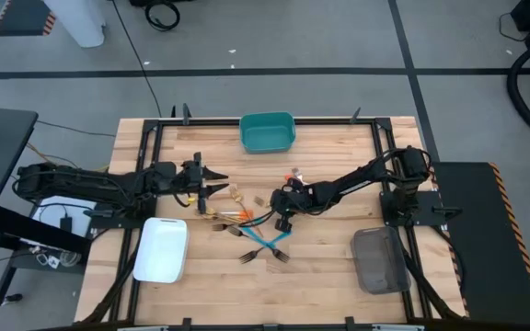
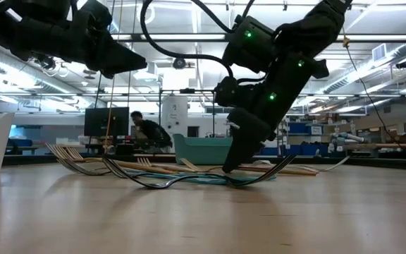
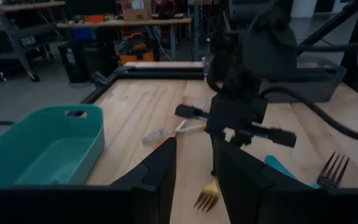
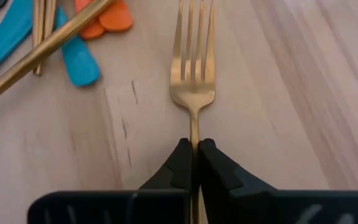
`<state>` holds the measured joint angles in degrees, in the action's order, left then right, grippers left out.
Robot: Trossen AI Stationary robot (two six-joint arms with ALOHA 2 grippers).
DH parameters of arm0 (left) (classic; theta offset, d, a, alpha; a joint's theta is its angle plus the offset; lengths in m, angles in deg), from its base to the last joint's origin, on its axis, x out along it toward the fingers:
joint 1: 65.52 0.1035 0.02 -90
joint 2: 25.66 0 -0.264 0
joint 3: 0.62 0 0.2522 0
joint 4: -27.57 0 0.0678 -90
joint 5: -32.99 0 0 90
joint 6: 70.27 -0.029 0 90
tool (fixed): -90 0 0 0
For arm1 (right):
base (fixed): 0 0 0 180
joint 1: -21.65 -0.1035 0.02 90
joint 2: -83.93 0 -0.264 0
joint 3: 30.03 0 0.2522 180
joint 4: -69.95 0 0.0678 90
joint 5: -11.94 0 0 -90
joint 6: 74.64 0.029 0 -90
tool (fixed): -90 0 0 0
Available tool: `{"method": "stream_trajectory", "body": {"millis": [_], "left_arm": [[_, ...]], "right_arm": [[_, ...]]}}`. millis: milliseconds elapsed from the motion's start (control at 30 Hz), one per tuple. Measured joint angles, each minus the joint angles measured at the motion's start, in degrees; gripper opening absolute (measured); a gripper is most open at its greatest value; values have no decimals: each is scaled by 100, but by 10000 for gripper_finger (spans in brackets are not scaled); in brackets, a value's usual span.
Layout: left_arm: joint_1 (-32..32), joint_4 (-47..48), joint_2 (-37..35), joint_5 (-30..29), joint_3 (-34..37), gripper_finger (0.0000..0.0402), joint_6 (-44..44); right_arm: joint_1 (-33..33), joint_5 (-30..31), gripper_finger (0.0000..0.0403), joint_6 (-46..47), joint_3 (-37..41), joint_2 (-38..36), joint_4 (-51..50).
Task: Sort silverware by color (type)
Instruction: Put the gold fork into the blue bin
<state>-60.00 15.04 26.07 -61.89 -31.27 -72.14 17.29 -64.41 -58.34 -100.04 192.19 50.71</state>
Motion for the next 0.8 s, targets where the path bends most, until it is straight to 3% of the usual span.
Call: {"method": "stream_trajectory", "body": {"millis": [233, 367, 533, 800], "left_arm": [[22, 252, -4, 8, 0, 116, 184], [113, 548, -4, 312, -142, 116, 430], [118, 1283, -4, 390, -448, 116, 452], [118, 1295, -7, 267, -455, 116, 271]], "right_arm": [[-11, -282, 17, -206, 17, -181, -284], [-17, -312, 17, -296, 13, -220, -438], [-20, -337, 18, -69, 13, -333, -630], [-161, -142, 18, 315, 9, -742, -968]]}}
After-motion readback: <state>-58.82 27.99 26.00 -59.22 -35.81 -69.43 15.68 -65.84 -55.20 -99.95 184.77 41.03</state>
